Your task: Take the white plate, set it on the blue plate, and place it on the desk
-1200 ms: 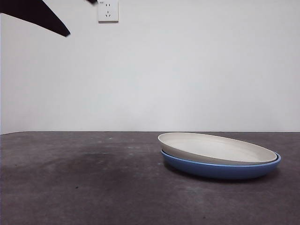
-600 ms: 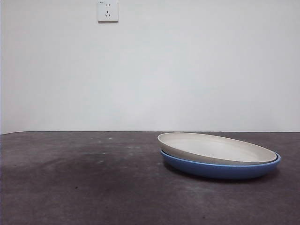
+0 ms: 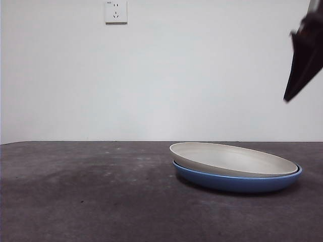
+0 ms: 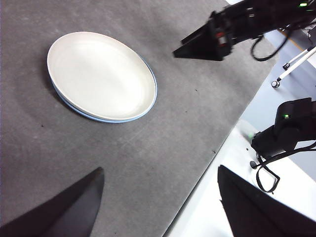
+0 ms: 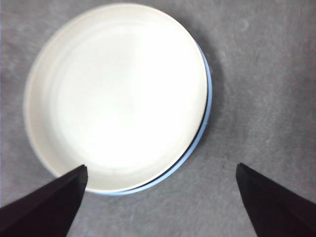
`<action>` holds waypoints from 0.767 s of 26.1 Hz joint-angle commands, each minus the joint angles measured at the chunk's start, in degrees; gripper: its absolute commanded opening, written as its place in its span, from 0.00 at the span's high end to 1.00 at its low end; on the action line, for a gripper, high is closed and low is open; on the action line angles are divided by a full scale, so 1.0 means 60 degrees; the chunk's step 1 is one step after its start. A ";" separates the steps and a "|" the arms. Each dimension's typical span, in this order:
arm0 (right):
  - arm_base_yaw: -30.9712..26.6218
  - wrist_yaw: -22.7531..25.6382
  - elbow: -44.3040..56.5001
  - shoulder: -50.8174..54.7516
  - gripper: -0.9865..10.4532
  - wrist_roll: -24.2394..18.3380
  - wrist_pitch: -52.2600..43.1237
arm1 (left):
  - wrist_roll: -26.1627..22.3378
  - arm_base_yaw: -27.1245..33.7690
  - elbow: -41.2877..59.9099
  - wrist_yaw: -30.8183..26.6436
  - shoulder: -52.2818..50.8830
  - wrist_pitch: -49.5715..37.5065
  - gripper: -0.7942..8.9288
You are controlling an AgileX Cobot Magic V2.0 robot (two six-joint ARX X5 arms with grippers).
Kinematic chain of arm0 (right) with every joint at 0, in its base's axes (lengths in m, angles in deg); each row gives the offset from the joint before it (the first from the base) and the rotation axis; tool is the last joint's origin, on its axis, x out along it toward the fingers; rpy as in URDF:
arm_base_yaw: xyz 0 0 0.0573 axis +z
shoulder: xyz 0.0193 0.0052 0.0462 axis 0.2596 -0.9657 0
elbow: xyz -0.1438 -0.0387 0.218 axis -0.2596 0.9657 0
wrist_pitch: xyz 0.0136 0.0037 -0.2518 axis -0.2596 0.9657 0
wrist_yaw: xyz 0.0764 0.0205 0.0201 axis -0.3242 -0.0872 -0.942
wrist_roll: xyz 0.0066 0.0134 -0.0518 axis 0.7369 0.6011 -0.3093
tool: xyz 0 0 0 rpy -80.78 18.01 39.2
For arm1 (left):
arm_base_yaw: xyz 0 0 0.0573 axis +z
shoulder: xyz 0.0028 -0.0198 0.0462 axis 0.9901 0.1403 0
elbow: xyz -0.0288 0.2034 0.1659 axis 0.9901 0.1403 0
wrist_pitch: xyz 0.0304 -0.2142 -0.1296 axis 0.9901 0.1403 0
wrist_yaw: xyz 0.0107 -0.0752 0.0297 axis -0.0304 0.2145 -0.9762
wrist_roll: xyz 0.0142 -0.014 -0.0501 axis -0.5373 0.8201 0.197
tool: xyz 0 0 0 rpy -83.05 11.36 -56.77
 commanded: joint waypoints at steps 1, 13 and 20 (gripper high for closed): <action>-0.0098 0.0033 -0.0033 -0.0874 0.49 0.0178 -0.0637 | -0.0113 -0.0040 -0.0073 0.0022 0.0055 -0.0098 0.54; -0.0270 -0.0393 -0.0033 -0.3486 0.59 0.0594 -0.2758 | -0.0113 -0.0040 -0.0073 0.0022 0.0055 -0.0098 0.54; -0.0270 -0.0470 -0.0033 -0.4339 0.65 0.0648 -0.3446 | -0.0098 -0.0040 -0.0073 0.0022 0.0055 -0.0095 0.54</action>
